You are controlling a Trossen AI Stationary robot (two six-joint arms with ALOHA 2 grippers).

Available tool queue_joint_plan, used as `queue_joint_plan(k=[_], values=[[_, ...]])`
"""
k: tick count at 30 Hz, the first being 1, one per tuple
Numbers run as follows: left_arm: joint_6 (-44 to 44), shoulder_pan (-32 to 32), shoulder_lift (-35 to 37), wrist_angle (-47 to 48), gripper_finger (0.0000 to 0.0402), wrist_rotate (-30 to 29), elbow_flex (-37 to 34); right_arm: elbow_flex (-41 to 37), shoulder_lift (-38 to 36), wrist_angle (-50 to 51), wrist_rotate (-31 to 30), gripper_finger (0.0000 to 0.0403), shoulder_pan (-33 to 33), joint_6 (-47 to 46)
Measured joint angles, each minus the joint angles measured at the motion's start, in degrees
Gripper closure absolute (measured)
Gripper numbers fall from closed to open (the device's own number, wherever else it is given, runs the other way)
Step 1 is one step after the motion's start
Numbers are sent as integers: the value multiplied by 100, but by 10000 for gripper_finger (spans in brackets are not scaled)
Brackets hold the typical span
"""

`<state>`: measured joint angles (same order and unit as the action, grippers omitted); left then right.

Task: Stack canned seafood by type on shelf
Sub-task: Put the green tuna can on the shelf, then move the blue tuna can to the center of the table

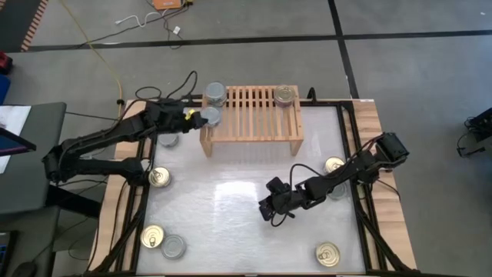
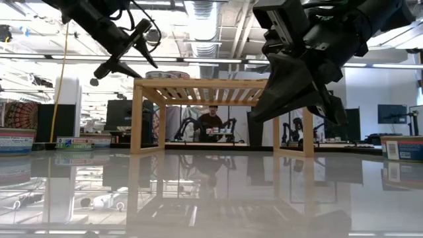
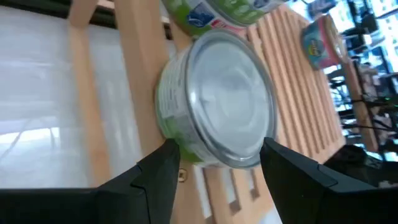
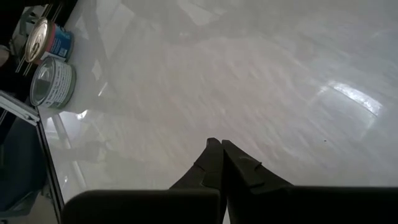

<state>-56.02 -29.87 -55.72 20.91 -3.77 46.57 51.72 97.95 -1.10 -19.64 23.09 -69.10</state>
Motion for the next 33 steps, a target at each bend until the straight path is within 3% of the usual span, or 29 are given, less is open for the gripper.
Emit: queue_joint_plan(k=[12, 21, 26, 33], values=[[206, 140, 7, -439, 187, 378, 0, 0, 0, 15, 2, 376, 2, -33], [44, 140, 4, -378, 187, 62, 0, 0, 0, 15, 2, 376, 3, -106], [228, 213, 4, -527, 187, 490, 0, 0, 0, 15, 2, 376, 13, -111], [253, 282, 325, -272, 187, 359, -2, 0, 0, -37, -6, 376, 13, -109]])
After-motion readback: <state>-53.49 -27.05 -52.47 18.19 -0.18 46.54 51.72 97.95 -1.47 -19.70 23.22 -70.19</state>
